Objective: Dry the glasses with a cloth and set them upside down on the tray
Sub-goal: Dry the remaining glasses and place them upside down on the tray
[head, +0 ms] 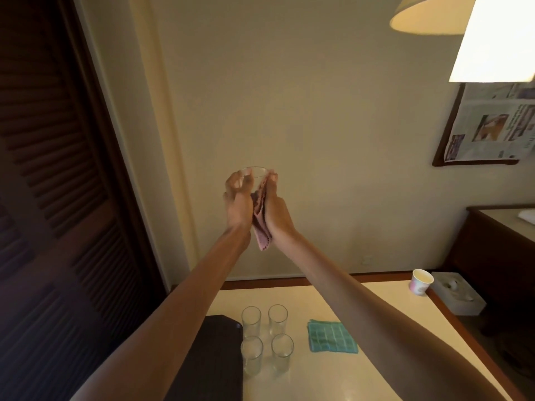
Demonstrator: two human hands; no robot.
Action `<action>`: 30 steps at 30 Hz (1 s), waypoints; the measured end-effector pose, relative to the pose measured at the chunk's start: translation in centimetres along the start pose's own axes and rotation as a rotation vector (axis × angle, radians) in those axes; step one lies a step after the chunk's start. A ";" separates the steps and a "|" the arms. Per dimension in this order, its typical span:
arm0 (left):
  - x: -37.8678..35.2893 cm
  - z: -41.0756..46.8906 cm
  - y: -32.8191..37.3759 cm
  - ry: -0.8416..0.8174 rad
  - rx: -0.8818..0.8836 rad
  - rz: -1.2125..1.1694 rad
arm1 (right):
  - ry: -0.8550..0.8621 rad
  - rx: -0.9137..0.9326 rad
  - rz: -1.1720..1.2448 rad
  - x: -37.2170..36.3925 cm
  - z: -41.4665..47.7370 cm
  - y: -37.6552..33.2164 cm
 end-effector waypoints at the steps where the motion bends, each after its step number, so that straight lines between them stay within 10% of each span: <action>1: 0.2 0.2 0.1 0.016 0.019 -0.049 | 0.017 0.112 -0.103 -0.1 -0.7 -0.3; 8: -0.4 -0.5 0.2 -0.109 0.138 -0.173 | 0.247 0.559 -0.430 0.3 0.0 -2.6; 20: -1.7 -0.2 0.7 -0.096 0.015 0.125 | 0.027 -0.117 0.262 1.2 3.1 -1.6; 30: -0.8 0.1 0.0 -0.037 0.193 -0.180 | 0.204 0.509 -0.421 0.1 -0.4 -0.9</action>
Point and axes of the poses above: each hand's wrist, its own z-axis towards the middle knuckle, its own x-axis out of the back of the hand, y = z × x, the point moved 4 cm from there along z, towards the middle knuckle, and after that the axes turned 5 degrees about -x, right-handed, at the moved point
